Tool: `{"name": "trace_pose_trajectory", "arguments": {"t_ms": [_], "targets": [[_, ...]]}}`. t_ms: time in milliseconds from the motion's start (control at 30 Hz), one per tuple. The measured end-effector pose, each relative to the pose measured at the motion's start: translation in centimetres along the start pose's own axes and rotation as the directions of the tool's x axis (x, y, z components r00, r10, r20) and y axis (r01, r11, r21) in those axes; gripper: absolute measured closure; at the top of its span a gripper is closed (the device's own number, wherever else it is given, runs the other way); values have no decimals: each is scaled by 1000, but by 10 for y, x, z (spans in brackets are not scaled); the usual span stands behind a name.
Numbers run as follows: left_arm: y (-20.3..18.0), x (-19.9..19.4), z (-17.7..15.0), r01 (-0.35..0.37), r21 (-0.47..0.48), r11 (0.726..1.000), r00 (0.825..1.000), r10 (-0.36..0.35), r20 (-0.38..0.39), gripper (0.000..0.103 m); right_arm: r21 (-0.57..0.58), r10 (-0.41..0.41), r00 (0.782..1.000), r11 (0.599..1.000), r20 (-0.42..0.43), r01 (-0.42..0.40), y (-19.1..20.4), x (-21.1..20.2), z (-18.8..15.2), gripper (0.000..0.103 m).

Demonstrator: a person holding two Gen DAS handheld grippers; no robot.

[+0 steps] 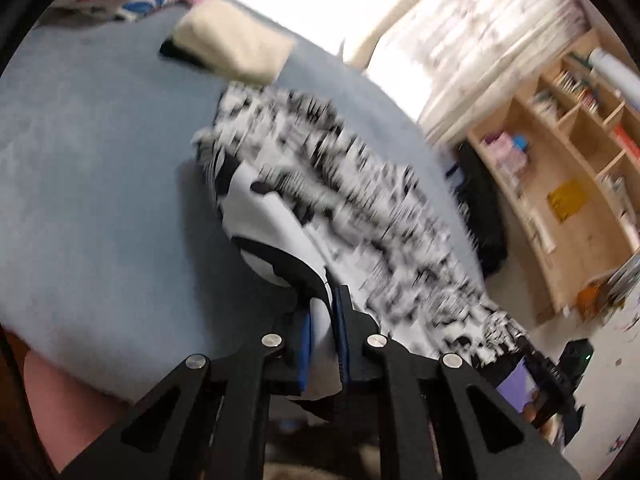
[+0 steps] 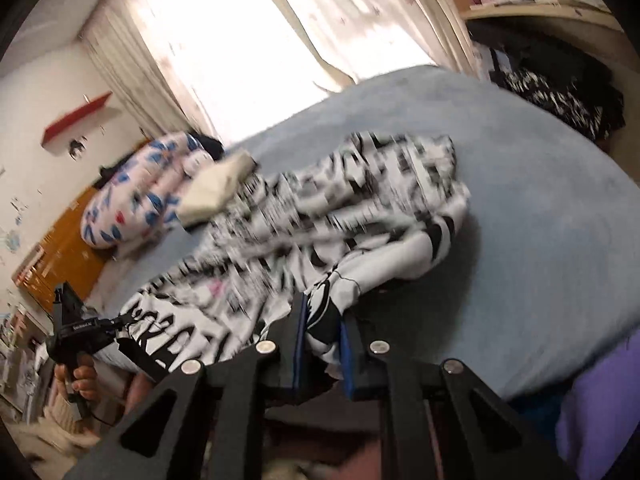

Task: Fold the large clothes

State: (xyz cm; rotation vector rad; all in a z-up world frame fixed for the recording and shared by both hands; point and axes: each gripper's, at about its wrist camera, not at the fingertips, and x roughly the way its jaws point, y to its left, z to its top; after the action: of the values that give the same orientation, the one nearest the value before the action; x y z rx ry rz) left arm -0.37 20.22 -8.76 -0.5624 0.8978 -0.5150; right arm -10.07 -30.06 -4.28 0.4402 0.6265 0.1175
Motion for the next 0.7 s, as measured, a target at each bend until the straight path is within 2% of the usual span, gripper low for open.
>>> {"name": "trace_pose_trajectory", "arguments": {"t_ms": [167, 367, 567, 633, 700], "targets": [[-26, -7, 56, 42, -23, 999, 995, -40, 90, 97, 24, 40, 996, 999, 77, -42, 8, 6, 60, 89], [-46, 20, 130, 35, -20, 999, 989, -31, 147, 97, 56, 33, 990, 998, 140, -41, 2, 40, 141, 89], [-43, 88, 215, -20, -59, 998, 985, 30, 168, 97, 135, -19, 989, 991, 146, -1, -29, 116, 213, 89], [-35, 125, 240, -55, -77, 995, 986, 66, 153, 96, 133, -48, 991, 991, 129, 30, -39, 152, 230, 88], [-24, 163, 258, -98, -89, 991, 987, 108, 117, 93, 153, -106, 993, 984, 61, 96, -53, 200, 242, 81]]}}
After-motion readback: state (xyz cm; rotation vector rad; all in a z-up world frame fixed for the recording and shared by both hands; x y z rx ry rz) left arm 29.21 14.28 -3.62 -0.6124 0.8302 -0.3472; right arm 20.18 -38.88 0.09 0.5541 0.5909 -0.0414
